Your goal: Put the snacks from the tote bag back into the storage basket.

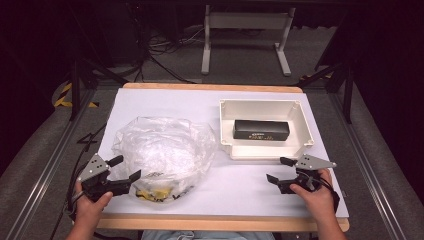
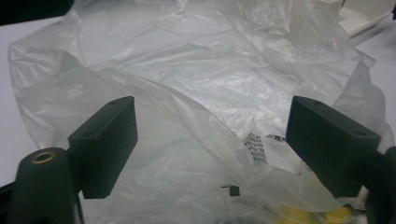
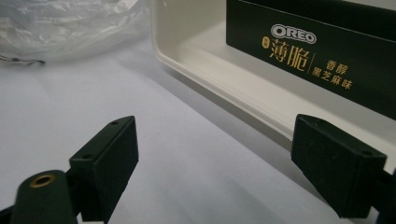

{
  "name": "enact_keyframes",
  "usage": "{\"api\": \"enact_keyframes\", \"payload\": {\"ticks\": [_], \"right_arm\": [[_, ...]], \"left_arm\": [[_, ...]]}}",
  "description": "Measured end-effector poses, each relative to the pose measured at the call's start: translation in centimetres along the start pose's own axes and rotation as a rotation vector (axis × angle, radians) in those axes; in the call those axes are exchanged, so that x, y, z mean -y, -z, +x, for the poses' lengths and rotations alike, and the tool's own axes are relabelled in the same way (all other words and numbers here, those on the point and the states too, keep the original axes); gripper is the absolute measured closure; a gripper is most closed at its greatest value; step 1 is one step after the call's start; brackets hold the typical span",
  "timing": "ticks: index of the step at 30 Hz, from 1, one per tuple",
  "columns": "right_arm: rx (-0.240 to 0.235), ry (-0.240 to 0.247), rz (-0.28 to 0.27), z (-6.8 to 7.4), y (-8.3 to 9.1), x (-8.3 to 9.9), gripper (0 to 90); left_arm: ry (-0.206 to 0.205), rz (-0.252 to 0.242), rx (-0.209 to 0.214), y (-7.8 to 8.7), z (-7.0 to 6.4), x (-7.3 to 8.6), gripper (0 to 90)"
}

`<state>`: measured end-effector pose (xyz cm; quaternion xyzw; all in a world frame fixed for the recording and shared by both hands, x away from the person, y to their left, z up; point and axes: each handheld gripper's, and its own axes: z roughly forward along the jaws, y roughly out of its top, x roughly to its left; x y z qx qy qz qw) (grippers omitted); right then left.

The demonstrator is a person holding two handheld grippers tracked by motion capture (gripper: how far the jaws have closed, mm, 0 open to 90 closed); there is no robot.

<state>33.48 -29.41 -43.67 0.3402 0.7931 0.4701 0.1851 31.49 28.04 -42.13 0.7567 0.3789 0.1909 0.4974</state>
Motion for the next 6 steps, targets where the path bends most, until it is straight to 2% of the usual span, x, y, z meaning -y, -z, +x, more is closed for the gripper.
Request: {"api": "enact_keyframes", "payload": {"ticks": [1, 3, 6], "right_arm": [[0.02, 0.004, 0.007, 0.01, -0.07, 0.03, 17.6], [0.07, -0.008, 0.02, -0.17, -0.22, 0.11, 17.3], [0.082, -0.026, 0.018, -0.27, -0.28, 0.29, 16.7]], "left_arm": [[-0.003, 0.004, 0.01, 0.0, 0.04, 0.0, 13.0], [0.004, -0.003, 0.012, 0.07, 0.09, 0.03, 11.9], [0.012, -0.012, 0.018, 0.16, 0.16, 0.03, 9.4]]}}
